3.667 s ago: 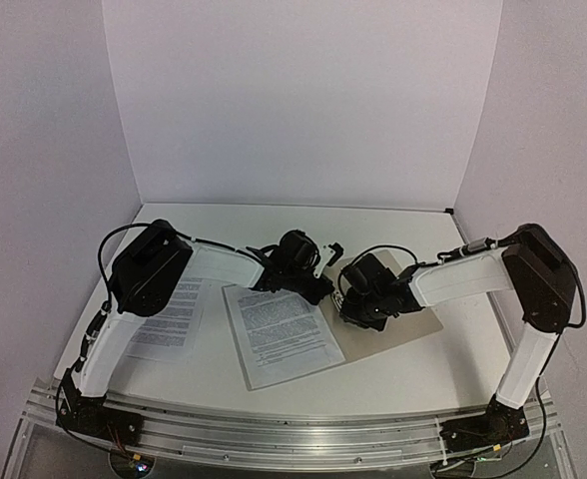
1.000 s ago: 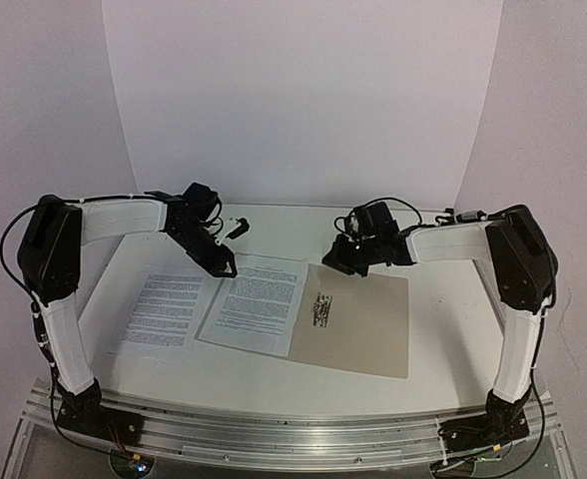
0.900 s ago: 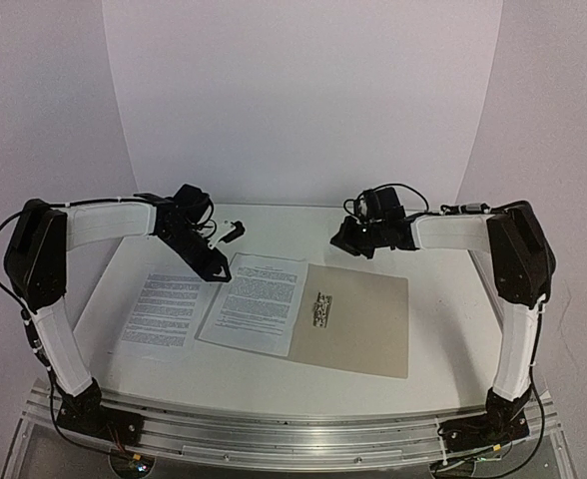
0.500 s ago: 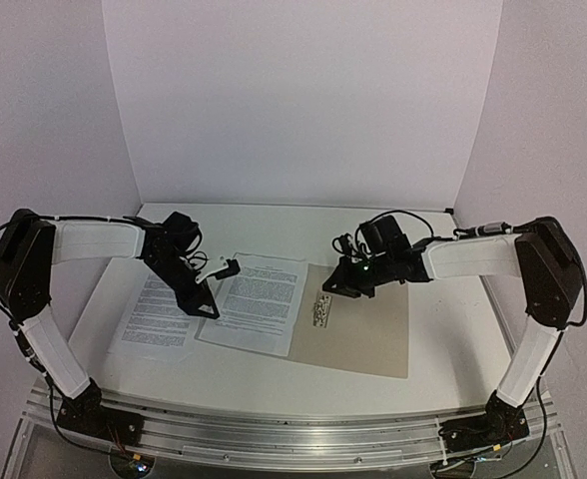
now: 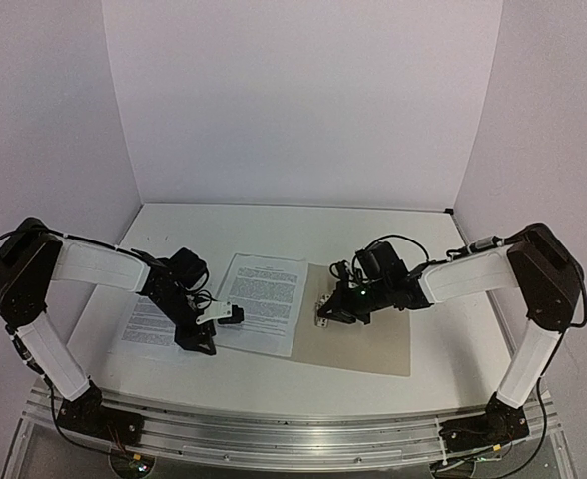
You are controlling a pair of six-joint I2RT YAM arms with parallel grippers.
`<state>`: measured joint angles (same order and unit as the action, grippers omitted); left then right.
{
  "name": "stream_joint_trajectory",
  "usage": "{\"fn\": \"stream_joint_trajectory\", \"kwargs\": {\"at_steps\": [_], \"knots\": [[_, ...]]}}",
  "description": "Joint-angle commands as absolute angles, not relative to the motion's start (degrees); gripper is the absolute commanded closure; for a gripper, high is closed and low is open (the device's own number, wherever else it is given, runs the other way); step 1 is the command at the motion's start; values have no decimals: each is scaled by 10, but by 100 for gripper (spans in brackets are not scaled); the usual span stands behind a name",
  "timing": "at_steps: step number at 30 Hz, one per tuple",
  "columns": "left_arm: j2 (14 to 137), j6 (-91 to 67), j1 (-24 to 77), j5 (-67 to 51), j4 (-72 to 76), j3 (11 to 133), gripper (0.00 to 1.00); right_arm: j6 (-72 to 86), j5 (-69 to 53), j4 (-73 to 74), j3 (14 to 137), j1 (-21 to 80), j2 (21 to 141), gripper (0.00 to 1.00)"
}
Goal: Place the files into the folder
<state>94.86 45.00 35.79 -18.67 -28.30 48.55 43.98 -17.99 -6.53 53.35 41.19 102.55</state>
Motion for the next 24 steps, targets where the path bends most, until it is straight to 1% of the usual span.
{"fn": "stream_joint_trajectory", "kwargs": {"at_steps": [1,11,17,21,24], "knots": [[936,444,375,-172,-262,460,48,461,-190,-121,546,414,1061,100],[935,434,388,-178,-256,455,48,447,-134,-126,605,409,1086,100],[932,439,388,-180,-252,458,49,424,-72,-119,660,360,1119,100],[932,443,390,-186,-250,460,49,357,-68,-62,788,321,1176,100],[929,444,390,-191,-255,465,49,312,-89,-2,884,314,1214,100]]}}
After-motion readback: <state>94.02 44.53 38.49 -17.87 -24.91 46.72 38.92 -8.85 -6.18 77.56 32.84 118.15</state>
